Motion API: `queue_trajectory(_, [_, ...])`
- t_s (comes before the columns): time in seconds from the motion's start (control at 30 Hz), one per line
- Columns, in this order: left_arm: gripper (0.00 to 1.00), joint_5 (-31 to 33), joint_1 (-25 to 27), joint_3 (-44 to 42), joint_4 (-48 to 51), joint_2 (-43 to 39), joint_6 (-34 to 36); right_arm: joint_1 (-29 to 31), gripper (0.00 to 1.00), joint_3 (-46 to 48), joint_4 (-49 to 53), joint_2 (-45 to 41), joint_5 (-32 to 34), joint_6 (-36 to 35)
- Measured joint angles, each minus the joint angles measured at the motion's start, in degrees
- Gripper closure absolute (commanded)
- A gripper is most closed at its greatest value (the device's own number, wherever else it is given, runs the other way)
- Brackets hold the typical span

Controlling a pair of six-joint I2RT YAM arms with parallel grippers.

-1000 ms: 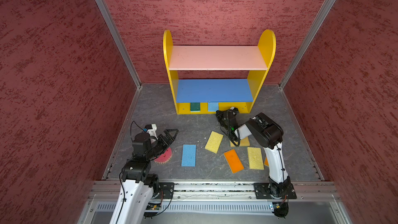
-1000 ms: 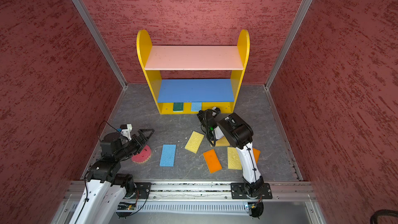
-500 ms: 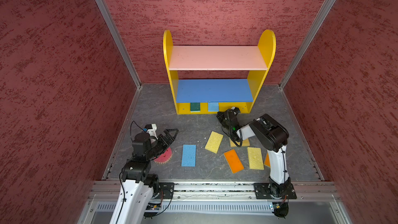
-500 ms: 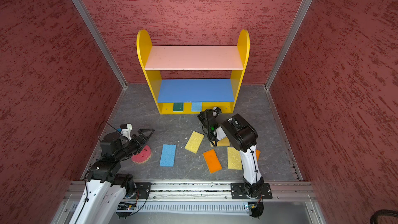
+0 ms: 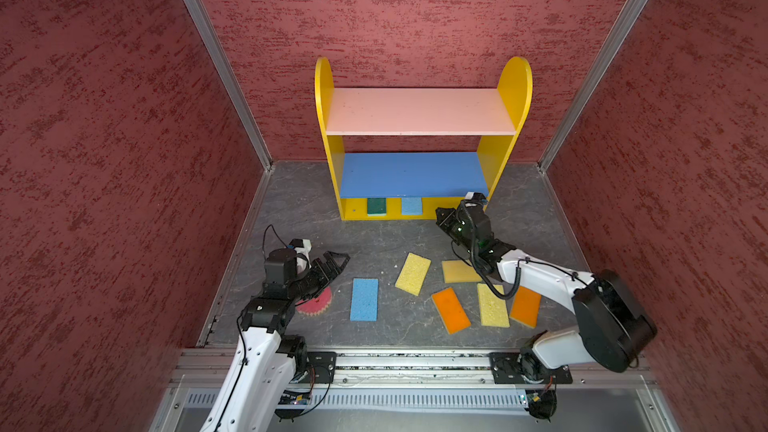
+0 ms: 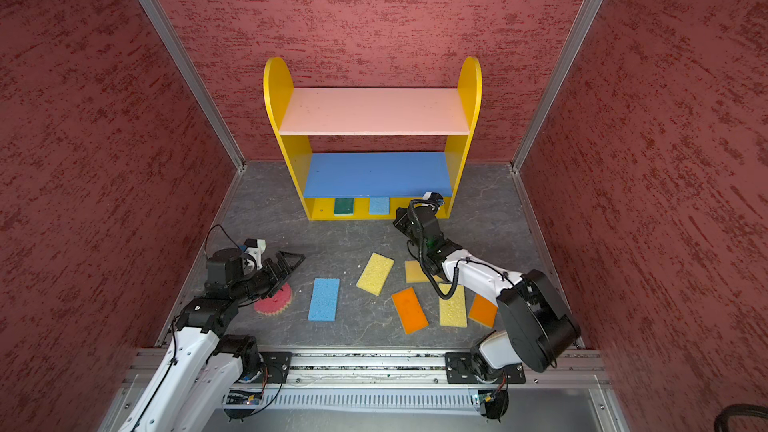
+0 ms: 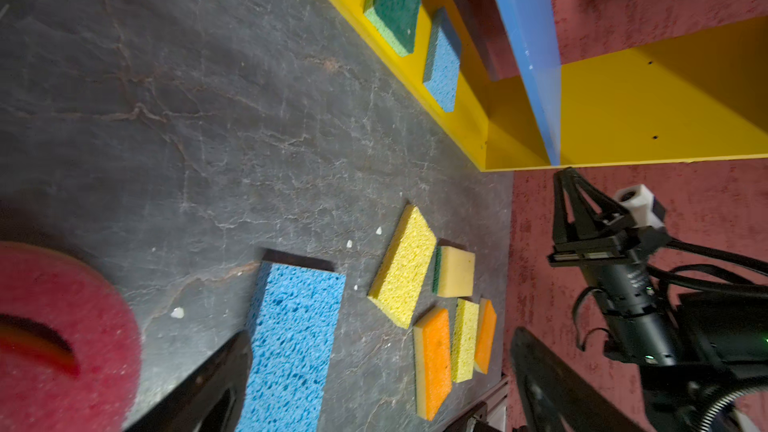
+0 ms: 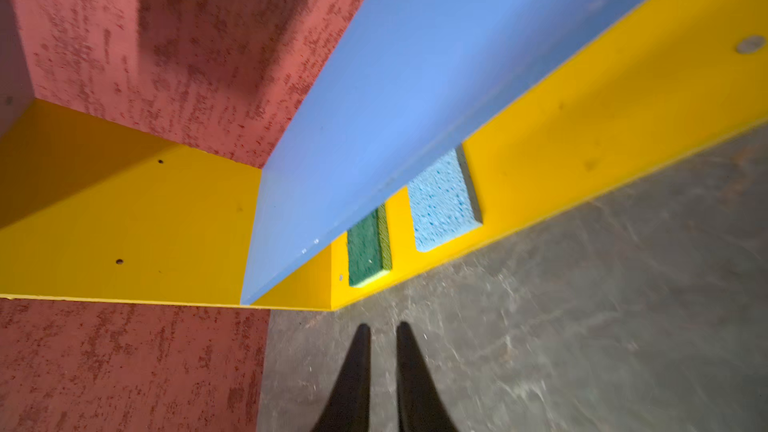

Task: Place and organize the cleaning sponges onto the shelf
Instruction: 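Reach the left gripper down onto the large blue sponge while the right draws back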

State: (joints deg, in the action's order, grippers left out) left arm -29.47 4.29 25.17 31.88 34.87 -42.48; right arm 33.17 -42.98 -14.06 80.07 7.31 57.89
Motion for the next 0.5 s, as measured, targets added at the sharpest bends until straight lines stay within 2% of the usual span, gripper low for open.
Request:
queue_trajectory(0.1, [0.03,1.2,2.4,0.3,3.1,2.0,2.1,0.9,0.65,1.3,7.5,-5.3,0.2,-1.8])
queue_trajectory(0.23, [0.03,4.9,9.3,0.3,5.9,3.1,2.3,1.4,0.55,3.0,14.7,-10.6,0.7,-3.4])
queue_trajectory(0.5, [0.00,15.6,20.9,0.7,11.8,3.9,0.0,1.5,0.48,3.1,21.9,-11.2,0.9,-5.7])
